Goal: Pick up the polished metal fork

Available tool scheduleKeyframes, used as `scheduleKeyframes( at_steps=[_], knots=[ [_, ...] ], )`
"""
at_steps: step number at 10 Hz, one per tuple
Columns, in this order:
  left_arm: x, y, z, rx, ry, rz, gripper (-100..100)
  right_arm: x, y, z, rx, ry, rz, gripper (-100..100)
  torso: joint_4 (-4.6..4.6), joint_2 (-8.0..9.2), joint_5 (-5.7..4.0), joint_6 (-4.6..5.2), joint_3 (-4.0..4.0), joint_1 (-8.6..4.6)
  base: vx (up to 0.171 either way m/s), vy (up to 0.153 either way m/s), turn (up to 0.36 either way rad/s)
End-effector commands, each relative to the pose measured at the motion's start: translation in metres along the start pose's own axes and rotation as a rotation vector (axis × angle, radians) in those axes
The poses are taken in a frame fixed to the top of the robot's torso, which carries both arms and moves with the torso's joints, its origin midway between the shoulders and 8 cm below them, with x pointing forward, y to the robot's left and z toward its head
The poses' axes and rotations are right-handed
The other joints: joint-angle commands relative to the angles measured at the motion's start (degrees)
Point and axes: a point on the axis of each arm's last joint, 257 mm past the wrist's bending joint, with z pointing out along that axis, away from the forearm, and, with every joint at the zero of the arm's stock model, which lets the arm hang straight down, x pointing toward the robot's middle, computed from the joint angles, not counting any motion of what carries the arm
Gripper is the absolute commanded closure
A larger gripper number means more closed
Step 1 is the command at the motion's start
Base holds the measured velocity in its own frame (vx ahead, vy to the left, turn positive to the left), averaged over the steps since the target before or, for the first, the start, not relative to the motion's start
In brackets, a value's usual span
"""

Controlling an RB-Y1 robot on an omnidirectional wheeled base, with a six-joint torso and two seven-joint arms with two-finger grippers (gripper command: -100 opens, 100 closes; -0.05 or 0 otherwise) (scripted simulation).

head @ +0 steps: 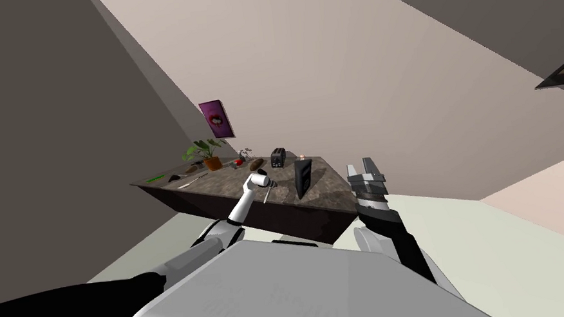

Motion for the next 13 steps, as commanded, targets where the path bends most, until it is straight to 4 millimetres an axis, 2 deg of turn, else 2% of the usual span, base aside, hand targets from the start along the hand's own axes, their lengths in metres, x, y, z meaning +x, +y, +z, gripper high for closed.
scheduleKeyframes(
  at_steps=[1,5,7,8,9,13],
  knots=[
    [-0.012,-0.001,0.003,-0.001,-0.063,-0.037,-100,0.0,0.0,0.0,0.0,0.0,0.0,0,0.0,0.0,0.0,0.0,0.0,0.0,0.053,0.045,-0.061],
    [-0.035,-0.004,0.005,0.003,-0.186,-0.1,-100,0.0,0.0,0.0,0.0,0.0,0.0,0,-0.01,0.0,0.01,-0.01,-0.01,0.04,0.047,0.052,-0.054],
    [-0.036,-0.005,0.005,0.004,-0.189,-0.102,-100,0.0,0.0,0.0,0.0,0.0,0.0,0,0.0,0.02,0.0,-0.01,0.01,-0.02,0.025,0.026,-0.015],
    [-0.036,-0.005,0.005,0.004,-0.193,-0.104,0,0.0,0.0,0.0,0.0,0.0,0.0,0,0.01,0.1,-0.01,-0.01,0.05,-0.09,0.0,0.0,0.0],
    [-0.038,-0.013,0.006,-0.005,-0.195,-0.092,-100,0.0,0.0,0.0,0.0,0.0,0.0,0,0.03,0.15,-0.03,-0.01,0.08,-0.14,0.034,-0.071,0.159],
    [-0.041,-0.027,0.009,-0.024,-0.198,-0.068,-100,0.0,0.0,0.0,0.0,0.0,0.0,0,0.04,0.23,-0.08,-0.01,0.12,-0.33,-0.001,-0.065,0.129]
  ],
)
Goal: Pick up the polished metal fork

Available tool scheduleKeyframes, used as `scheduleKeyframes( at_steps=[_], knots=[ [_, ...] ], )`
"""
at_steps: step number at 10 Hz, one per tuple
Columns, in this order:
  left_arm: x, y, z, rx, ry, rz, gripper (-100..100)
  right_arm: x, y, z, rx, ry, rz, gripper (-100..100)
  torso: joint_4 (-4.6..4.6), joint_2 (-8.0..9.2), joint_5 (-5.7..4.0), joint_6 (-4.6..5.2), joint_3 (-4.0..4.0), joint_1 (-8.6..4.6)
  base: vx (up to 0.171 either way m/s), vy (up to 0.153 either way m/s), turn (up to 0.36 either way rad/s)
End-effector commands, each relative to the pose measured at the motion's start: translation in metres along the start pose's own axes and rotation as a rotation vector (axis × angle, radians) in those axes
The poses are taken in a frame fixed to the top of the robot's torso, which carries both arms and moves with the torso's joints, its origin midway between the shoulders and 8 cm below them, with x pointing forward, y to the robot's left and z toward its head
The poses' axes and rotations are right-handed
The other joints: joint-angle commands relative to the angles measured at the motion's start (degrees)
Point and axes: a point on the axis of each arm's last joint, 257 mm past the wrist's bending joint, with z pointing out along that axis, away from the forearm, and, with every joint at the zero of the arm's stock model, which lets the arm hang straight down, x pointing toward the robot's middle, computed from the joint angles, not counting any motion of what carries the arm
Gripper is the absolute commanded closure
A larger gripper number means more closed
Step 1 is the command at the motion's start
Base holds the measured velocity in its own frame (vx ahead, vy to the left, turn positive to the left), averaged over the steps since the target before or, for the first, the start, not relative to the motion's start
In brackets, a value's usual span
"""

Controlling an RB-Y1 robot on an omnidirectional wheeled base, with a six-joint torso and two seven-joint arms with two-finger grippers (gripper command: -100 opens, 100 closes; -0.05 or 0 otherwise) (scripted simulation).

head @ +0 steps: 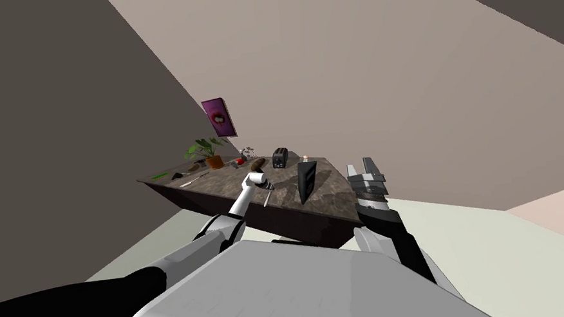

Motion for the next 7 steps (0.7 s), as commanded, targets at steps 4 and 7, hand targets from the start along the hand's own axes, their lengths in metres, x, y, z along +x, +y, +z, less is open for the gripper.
scheduleKeyframes(
  at_steps=[4,7],
  knots=[
    [-0.0002,-0.0029,0.0009,-0.004,-0.001,0.035,-100,0.0,0.0,0.0,0.0,0.0,0.0,0,-0.02,-0.1,0.03,0.03,-0.05,0.15,-0.006,-0.009,0.026],
    [-0.0002,-0.0029,0.0009,-0.004,-0.001,0.035,-100,0.0,0.0,0.0,0.0,0.0,0.0,0,-0.02,-0.1,0.03,0.03,-0.06,0.15,-0.001,-0.002,0.005]
  ],
)
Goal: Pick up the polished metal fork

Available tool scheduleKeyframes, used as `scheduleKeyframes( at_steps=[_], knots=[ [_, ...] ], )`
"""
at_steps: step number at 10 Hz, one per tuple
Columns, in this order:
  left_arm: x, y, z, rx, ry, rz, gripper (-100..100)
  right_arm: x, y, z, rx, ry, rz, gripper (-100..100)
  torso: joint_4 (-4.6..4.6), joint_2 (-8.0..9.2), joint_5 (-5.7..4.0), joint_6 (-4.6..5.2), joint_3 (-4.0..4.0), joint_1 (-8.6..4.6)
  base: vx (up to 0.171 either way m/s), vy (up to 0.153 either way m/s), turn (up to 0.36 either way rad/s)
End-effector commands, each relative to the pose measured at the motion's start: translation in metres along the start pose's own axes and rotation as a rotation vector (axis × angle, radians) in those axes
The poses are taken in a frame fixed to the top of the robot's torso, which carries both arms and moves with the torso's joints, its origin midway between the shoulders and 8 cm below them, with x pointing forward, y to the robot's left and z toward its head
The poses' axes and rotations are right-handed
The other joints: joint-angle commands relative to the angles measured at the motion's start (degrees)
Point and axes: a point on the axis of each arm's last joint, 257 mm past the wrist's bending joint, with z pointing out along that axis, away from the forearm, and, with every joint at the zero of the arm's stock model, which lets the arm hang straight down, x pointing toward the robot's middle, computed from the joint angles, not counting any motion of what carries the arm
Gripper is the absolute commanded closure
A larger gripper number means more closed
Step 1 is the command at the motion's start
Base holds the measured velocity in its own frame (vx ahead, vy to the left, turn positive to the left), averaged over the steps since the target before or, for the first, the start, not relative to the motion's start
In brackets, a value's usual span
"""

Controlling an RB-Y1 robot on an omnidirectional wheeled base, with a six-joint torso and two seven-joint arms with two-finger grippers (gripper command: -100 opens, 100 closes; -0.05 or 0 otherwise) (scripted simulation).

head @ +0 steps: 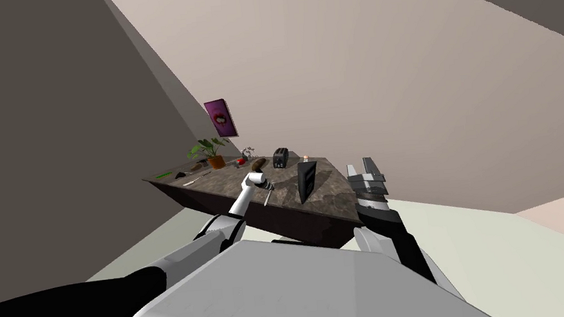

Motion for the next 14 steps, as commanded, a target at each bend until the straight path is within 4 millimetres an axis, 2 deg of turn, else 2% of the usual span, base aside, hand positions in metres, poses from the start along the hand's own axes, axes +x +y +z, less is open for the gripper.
scheduleKeyframes(
  at_steps=[1,5,14],
  knots=[
    [0.0,0.0,0.0,0.0,0.0,0.0,-100,0.0,0.0,0.0,0.0,0.0,0.0,0,0.0,0.0,0.0,0.0,0.0,0.0,0.007,0.01,-0.029],
    [-0.007,-0.013,0.001,-0.017,-0.005,0.026,-100,0.0,0.0,0.0,0.0,0.0,0.0,0,0.02,0.09,-0.02,-0.01,0.05,-0.11,-0.02,-0.027,0.077],
    [-0.007,-0.013,0.001,-0.017,-0.005,0.042,-100,0.0,0.0,0.0,0.0,0.0,0.0,0,0.0,-0.02,0.0,0.01,-0.01,0.01,-0.003,-0.004,0.01]
  ],
)
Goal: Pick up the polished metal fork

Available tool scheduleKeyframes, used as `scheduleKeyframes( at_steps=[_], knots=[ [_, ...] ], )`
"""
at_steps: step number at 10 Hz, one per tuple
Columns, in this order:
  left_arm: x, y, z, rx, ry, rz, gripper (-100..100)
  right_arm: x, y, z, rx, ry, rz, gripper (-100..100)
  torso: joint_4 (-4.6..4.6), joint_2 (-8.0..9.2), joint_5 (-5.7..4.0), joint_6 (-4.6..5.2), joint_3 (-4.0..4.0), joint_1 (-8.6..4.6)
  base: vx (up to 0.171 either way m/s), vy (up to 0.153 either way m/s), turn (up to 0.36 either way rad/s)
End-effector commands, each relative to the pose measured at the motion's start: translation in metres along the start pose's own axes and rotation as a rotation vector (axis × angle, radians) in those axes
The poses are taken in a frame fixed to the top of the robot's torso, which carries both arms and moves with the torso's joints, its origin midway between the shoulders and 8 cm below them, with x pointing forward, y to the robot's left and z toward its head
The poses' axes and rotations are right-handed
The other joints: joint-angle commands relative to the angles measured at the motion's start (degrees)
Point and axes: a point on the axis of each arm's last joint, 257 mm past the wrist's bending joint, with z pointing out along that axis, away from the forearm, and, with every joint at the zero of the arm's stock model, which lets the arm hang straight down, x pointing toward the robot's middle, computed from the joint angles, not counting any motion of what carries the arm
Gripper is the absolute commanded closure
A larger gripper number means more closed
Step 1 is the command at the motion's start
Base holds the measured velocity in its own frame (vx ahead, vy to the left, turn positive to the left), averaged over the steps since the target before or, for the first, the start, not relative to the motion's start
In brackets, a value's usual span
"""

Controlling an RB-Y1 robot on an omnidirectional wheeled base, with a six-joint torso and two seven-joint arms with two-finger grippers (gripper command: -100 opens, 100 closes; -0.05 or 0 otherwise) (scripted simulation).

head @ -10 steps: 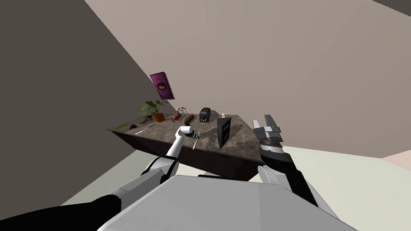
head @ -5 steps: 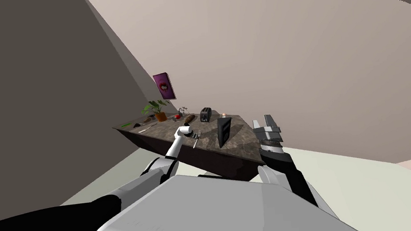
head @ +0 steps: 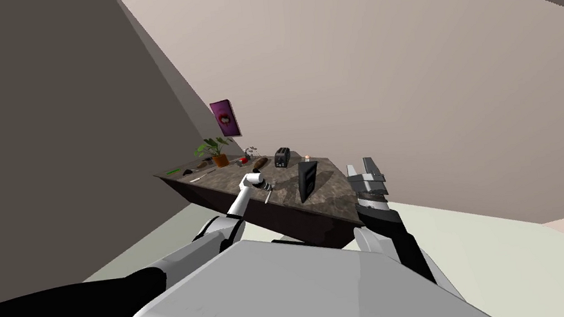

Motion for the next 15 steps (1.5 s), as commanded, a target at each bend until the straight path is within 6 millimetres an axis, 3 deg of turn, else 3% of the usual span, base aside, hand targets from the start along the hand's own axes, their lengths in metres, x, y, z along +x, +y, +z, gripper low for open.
scheduleKeyframes(
  at_steps=[1,4,5,9,10,11,14,15],
  knots=[
    [-0.006,-0.001,0.01,-0.002,0.001,0.003,-100,0.0,0.0,0.0,0.0,0.0,0.0,0,0.0,0.0,0.0,0.0,0.0,0.0,0.0,0.0,0.0],
    [-0.008,-0.001,0.016,-0.003,0.002,0.004,-100,0.0,0.0,0.0,0.0,0.0,0.0,0,-0.16,-0.16,0.08,0.05,-0.16,0.06,0.0,0.0,0.0],
    [-0.008,-0.001,0.016,-0.002,0.005,0.006,100,0.0,0.0,0.0,0.0,0.0,0.0,0,-0.19,-0.27,0.08,0.04,-0.23,0.08,-0.004,-0.003,-0.012],
    [-0.008,-0.001,0.016,-0.002,0.005,0.004,100,0.0,0.0,0.0,0.0,0.0,0.0,0,-0.22,-0.36,0.09,0.07,-0.29,0.12,0.0,0.0,0.005],
    [-0.008,-0.001,0.016,-0.002,0.005,0.003,0,0.0,0.0,0.0,0.0,0.0,0.0,0,-0.22,-0.36,0.09,0.08,-0.29,0.11,0.0,0.0,0.0],
    [-0.006,-0.001,0.01,-0.002,0.001,0.003,100,0.0,0.0,0.0,0.0,0.0,0.0,0,-0.22,-0.36,0.09,0.08,-0.29,0.11,0.009,0.001,-0.003],
    [-0.001,-0.001,0.003,0.0,0.002,0.002,100,0.0,0.0,0.0,0.0,0.0,0.0,0,-0.19,-0.33,0.08,0.1,-0.26,0.09,0.0,0.0,0.0],
    [-0.001,-0.001,0.002,0.0,0.001,0.001,0,0.0,0.0,0.0,0.0,0.0,0.0,0,-0.22,-0.33,0.09,0.1,-0.28,0.1,0.0,0.0,0.0]
  ],
)
